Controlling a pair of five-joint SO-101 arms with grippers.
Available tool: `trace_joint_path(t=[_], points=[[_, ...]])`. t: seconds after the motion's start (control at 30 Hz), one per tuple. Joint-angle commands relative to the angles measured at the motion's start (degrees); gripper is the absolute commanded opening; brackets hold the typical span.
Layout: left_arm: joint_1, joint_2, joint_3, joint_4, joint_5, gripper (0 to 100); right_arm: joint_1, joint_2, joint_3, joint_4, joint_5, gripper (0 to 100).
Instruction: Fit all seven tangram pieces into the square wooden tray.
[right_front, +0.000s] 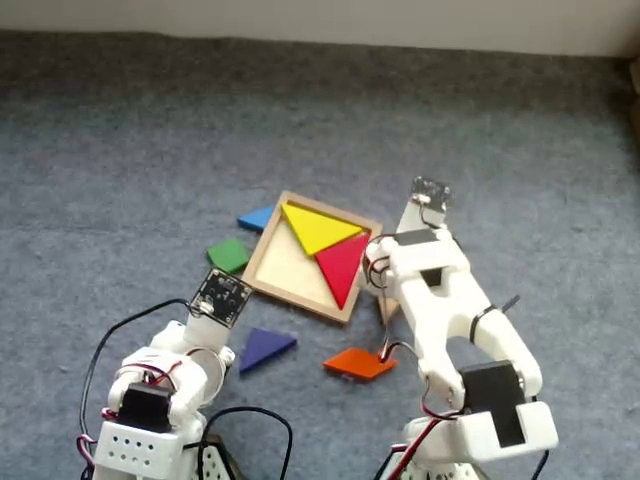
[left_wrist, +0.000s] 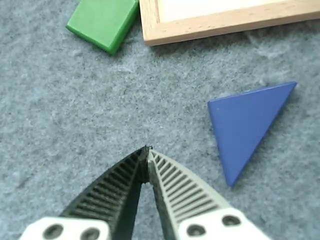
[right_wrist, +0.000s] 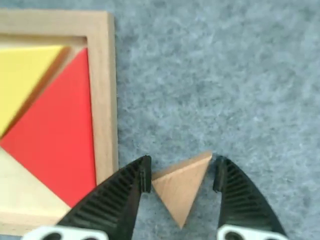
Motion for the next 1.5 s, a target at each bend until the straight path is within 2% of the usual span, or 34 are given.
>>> trace_joint_path(t=[0.0,0.43,0.63,0.83,0.93,1.1,1.47], points=[[0.7,-1.6,1.1,0.3,-0.3,1,0.5,3.5,0.0,-0.2,-0.3,19.9],[0.7,-1.6,1.1,0.3,-0.3,1,0.6,1.9,0.0,5.4,-0.5,19.4],[0.7,-1.6,1.1,0.3,-0.3,1,0.7,1.5,0.0,6.6,-0.2,10.8],[0.7,-1.6,1.1,0.3,-0.3,1,0.5,1.5,0.0,7.1,-0.2,17.2],[0.7,-1.6,1.1,0.3,-0.3,1,-0.1,1.5,-2.2,10.9,-0.2,21.5],[0.7,-1.6,1.1,0.3,-0.3,1,-2.2,1.8,-7.9,19.8,-0.1,21.7],[0.7,-1.6,1.1,0.3,-0.3,1,-0.7,2.2,-8.8,14.5,-0.1,21.7]])
